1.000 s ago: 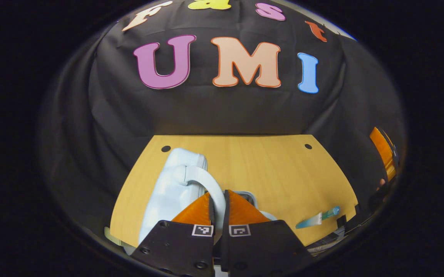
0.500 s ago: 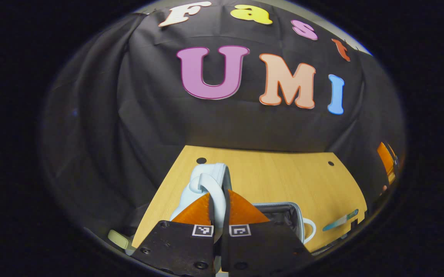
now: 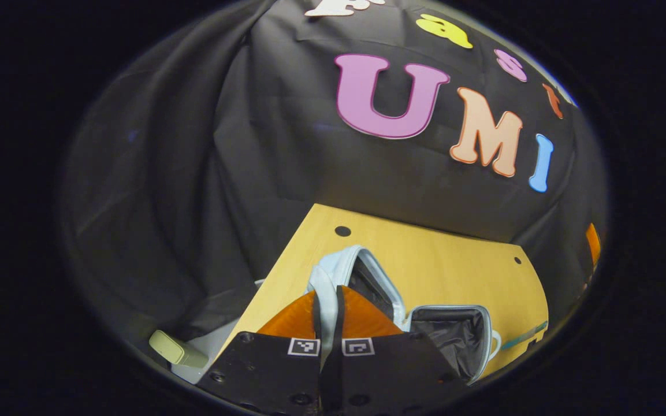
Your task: First open the suitcase, pack the skin care products into it, and then close the suitcase.
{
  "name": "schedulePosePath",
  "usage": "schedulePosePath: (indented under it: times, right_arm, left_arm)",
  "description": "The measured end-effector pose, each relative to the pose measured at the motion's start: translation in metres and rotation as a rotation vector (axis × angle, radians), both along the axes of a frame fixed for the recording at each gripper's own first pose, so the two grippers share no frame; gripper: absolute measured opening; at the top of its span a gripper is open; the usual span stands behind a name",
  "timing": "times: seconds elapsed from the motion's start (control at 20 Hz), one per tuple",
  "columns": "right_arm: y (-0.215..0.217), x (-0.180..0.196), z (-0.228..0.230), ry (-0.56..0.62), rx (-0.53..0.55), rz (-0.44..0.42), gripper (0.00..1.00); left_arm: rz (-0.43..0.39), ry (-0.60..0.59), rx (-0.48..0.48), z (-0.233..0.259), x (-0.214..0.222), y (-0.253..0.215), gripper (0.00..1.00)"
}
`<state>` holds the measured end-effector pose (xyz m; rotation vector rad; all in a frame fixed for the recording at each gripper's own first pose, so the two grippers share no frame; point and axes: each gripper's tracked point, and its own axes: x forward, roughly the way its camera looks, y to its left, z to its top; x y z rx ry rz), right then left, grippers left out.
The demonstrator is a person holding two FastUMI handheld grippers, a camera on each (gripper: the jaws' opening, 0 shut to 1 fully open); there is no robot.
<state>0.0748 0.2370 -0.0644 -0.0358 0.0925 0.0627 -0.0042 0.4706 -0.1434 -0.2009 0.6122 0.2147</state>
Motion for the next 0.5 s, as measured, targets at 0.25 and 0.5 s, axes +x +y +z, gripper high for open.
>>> schedulePosePath:
  times: [0.25,0.5]
  right_arm:
    - [0.009,0.001,0.003,-0.006,-0.028,-0.002,0.99]
    - [0.010,-0.004,-0.004,0.015,-0.040,-0.001,0.99]
  left_arm:
    - [0.087,0.071,0.019,-0.043,-0.011,0.050,0.00]
    - [0.173,0.140,-0.031,-0.087,-0.030,0.074,0.00]
